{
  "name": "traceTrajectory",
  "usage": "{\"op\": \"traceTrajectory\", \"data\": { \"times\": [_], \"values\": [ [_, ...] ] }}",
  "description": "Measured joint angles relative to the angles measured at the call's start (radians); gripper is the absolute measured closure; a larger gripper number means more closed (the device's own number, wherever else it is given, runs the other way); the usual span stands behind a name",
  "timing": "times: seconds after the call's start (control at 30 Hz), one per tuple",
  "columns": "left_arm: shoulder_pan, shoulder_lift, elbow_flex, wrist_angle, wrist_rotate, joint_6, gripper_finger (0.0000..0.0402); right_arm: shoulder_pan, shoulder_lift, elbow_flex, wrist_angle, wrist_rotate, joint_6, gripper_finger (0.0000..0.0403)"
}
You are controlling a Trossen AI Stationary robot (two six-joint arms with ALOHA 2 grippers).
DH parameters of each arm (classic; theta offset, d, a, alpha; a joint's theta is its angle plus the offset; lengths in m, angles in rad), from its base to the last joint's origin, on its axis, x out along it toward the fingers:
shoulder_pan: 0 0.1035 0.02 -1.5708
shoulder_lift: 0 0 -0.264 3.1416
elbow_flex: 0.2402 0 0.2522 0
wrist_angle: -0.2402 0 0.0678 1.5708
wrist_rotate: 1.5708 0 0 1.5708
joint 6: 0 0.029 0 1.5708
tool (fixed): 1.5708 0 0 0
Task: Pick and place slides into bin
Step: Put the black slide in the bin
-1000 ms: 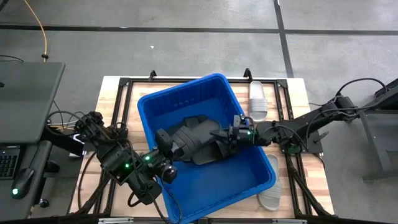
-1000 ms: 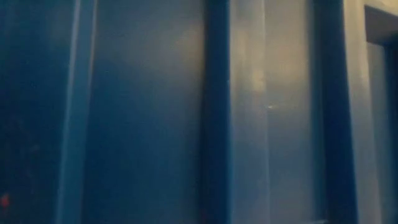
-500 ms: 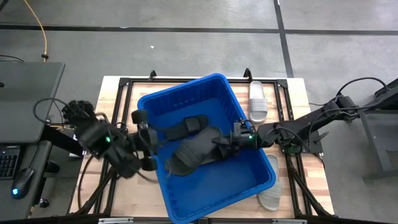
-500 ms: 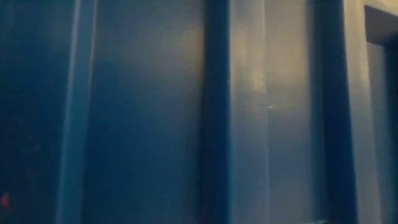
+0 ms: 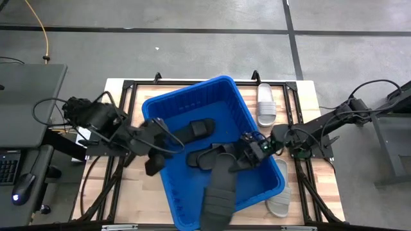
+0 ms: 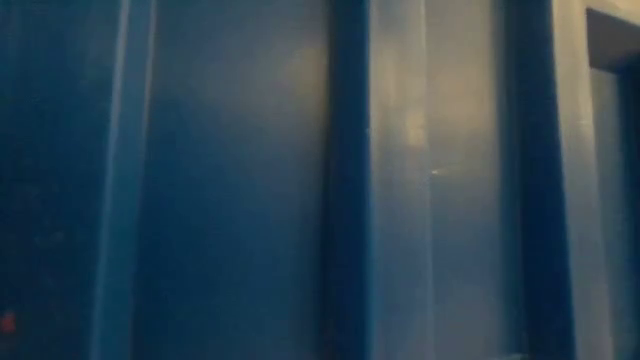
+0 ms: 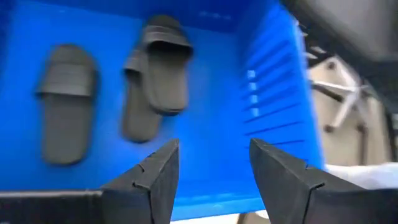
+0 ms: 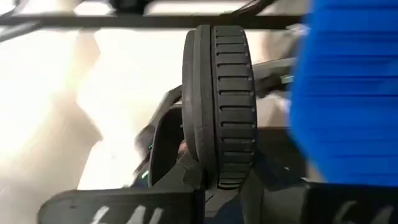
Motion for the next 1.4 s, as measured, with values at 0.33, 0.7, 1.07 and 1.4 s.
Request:
{"op": "traceTrajectory", "data": {
  "times": [0.33,0.7,1.07,1.4],
  "values": [
    [0.012,0.000,-0.212,0.351,0.150,-0.114,0.0217,0.016,-0.002,0.001,0.151,-0.174,-0.089,0.0376],
    [0.019,-0.039,-0.523,0.901,0.257,-0.176,0.0217,0.054,-0.072,0.001,0.118,-0.284,-0.084,0.0377],
    [0.087,-0.181,-1.008,1.860,0.140,-0.451,0.0217,0.060,-0.117,0.002,-0.013,-0.320,-0.152,0.0377],
    [0.094,-0.177,-1.109,2.107,0.077,-0.537,0.0218,-0.019,-0.080,0.002,-0.055,-0.427,-0.100,0.0377]
  ]
}}
